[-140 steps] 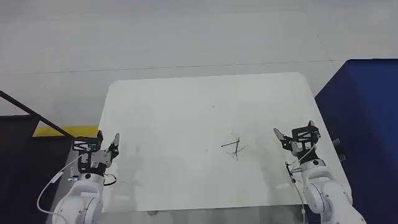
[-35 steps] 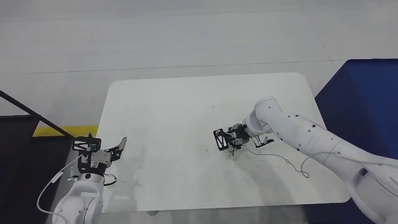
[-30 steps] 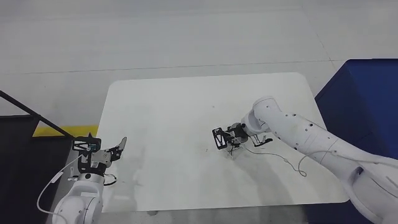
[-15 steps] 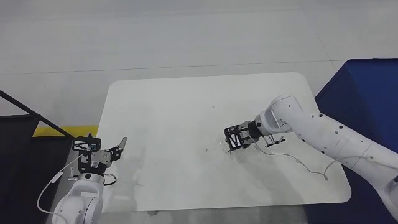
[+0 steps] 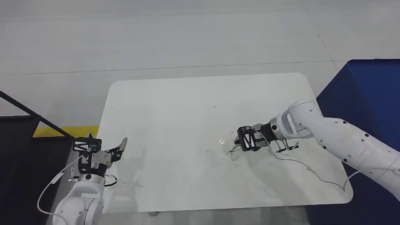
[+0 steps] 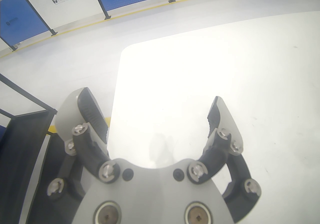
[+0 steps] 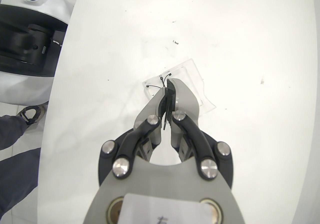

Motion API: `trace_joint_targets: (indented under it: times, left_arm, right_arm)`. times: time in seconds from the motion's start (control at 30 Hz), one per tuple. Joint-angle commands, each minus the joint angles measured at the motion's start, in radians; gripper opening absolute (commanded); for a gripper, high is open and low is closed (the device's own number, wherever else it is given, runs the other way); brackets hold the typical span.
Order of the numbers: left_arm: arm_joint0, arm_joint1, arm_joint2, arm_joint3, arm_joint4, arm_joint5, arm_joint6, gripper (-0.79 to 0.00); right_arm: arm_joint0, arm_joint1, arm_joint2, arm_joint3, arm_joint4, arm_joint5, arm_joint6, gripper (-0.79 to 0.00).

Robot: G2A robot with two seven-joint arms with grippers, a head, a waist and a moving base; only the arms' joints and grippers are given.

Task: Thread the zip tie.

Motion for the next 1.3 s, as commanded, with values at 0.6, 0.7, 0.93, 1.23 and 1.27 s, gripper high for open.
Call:
trace_joint_targets:
  times: [0.6,0.7,0.93,1.23,1.27]
  left_arm:
    - [0.000,0.000,0.000,0.000,0.000,0.000,0.000,0.000]
    - [0.000,0.000,0.000,0.000,0.000,0.000,0.000,0.000]
    - [0.000,0.000,0.000,0.000,0.000,0.000,0.000,0.000]
    - [0.000,0.000,0.000,0.000,0.000,0.000,0.000,0.000]
    - [0.000,0.000,0.000,0.000,0.000,0.000,0.000,0.000]
  right_arm:
    - [0.060,-0.195,-0.039,0.200,0.176,-0.032,0.327,-0.557]
    - [0.070,-0.233,-0.050,0.241,0.188,-0.032,0.337,-0.557]
    - [0.100,-0.276,-0.080,0.285,0.177,-0.032,0.331,-0.606]
    - [0.072,-0.324,-0.084,0.317,0.208,-0.032,0.488,-0.628]
    - [0.070,-0.329,-0.084,0.323,0.215,-0.032,0.500,-0.622]
